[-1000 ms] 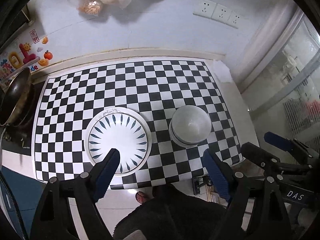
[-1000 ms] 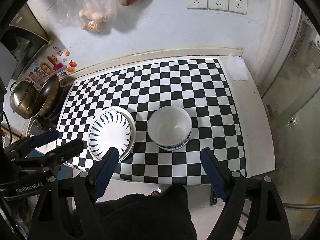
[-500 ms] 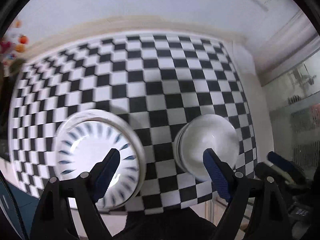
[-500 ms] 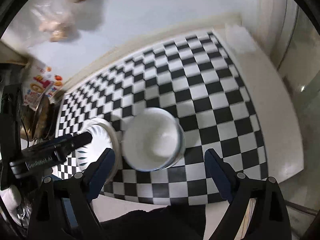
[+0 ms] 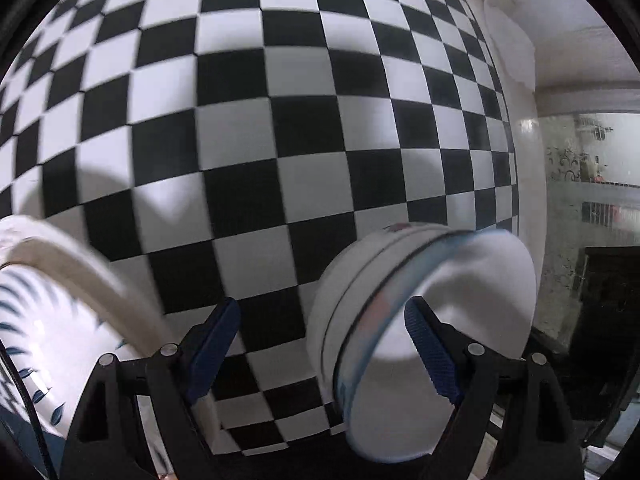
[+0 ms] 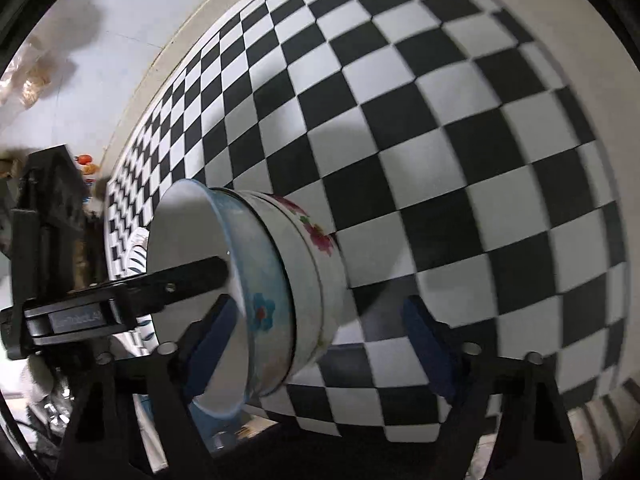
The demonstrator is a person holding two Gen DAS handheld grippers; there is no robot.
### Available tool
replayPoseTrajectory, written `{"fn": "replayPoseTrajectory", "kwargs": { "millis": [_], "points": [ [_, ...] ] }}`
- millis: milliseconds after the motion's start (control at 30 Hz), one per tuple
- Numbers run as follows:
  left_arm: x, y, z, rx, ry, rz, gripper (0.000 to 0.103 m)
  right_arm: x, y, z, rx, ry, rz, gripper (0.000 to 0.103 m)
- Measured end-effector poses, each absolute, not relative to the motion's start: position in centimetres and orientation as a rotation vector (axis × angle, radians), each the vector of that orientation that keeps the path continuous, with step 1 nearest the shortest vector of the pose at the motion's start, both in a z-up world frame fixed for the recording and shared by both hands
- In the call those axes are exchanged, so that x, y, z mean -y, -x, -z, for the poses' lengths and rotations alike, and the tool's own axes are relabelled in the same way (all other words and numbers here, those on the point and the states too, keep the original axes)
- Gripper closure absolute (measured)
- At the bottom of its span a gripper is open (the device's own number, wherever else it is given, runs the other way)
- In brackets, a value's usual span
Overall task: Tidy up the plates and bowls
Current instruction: 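Grasp the rim of the bowl stack with both grippers, then carry the bowl stack with both grippers onto the blue-striped plate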
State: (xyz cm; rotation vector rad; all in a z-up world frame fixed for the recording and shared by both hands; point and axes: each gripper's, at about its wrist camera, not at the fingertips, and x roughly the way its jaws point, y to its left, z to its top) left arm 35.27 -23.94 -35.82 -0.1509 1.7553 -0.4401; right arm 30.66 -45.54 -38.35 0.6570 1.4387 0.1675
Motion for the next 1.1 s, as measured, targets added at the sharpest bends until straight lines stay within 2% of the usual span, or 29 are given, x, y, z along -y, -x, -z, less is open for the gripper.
{"fn": "replayPoseTrajectory", "kwargs": {
  "millis": [67,100,200,267,633,1100],
  "points": [
    [24.4,-35.4,36.4,-1.772,0.153,0.462,0.021,45.2,-31.0,39.2,-1.439,-0.681,-0.203,0.046],
    [24.6,-35.4,36.4,-1.767,0.133,0.460,0.023,45.0,-31.2,39.6,-1.438,-0.693,-0.229,0.049],
    [25.3,-35.5,36.5,-1.768,0.194,0.540,0.038,44.8,-31.6,40.7,-1.450,-0.697,-0.244,0.052],
    [25.7,-35.4,36.5,-1.775,0.216,0.559,0.042,45.2,-31.6,41.4,-1.453,-0.742,-0.256,0.052],
    [25.9,-35.4,36.2,-1.738,0.207,0.531,0.042,45.6,-32.0,42.3,-1.433,-0.750,-0.275,0.053],
    [23.5,-35.8,32.1,-1.700,0.217,0.463,0.042,40.8,-35.3,39.1,-1.461,-0.736,-0.342,0.053]
  ]
}}
